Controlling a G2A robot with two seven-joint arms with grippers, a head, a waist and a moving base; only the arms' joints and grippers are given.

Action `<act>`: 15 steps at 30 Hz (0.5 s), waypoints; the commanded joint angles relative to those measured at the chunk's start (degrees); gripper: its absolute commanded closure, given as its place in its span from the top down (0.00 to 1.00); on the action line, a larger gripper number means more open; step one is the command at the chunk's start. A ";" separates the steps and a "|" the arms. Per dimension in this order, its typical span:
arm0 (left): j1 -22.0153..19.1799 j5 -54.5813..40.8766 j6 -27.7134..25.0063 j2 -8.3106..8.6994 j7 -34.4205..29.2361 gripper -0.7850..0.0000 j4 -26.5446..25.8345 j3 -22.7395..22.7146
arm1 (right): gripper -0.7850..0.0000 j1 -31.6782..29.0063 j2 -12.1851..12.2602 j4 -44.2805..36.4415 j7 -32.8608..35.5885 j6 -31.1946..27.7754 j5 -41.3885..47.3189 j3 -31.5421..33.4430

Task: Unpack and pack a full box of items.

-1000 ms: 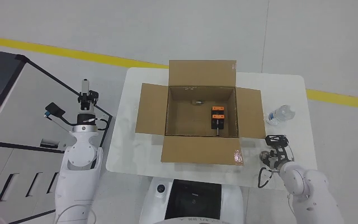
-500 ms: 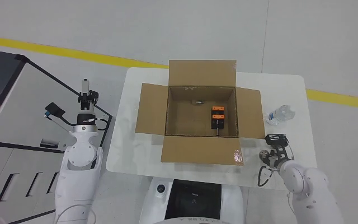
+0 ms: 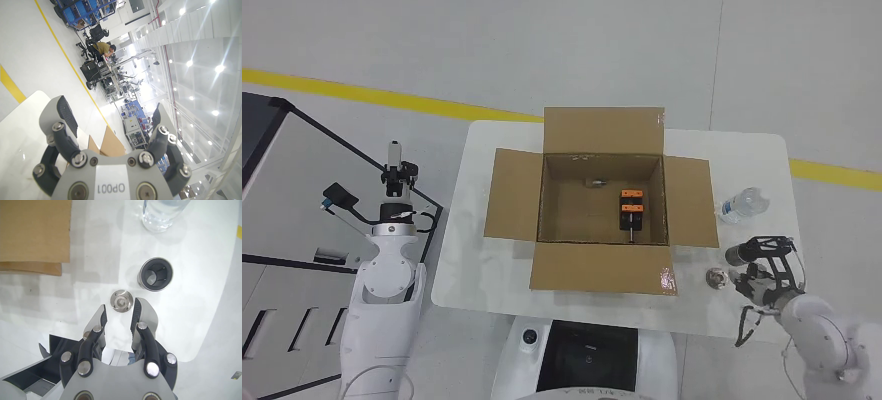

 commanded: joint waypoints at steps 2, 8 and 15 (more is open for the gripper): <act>0.00 0.00 0.00 0.00 0.00 1.00 0.00 0.00 | 0.36 -0.38 0.32 -1.80 -1.46 -1.49 4.73 8.23; 0.00 0.00 0.00 0.00 0.00 1.00 0.00 0.00 | 0.36 6.11 1.60 -7.71 0.96 -9.35 13.66 12.36; 0.00 0.00 0.00 0.00 0.00 1.00 0.00 0.00 | 0.40 17.51 2.90 -12.39 6.33 -17.79 17.40 -5.87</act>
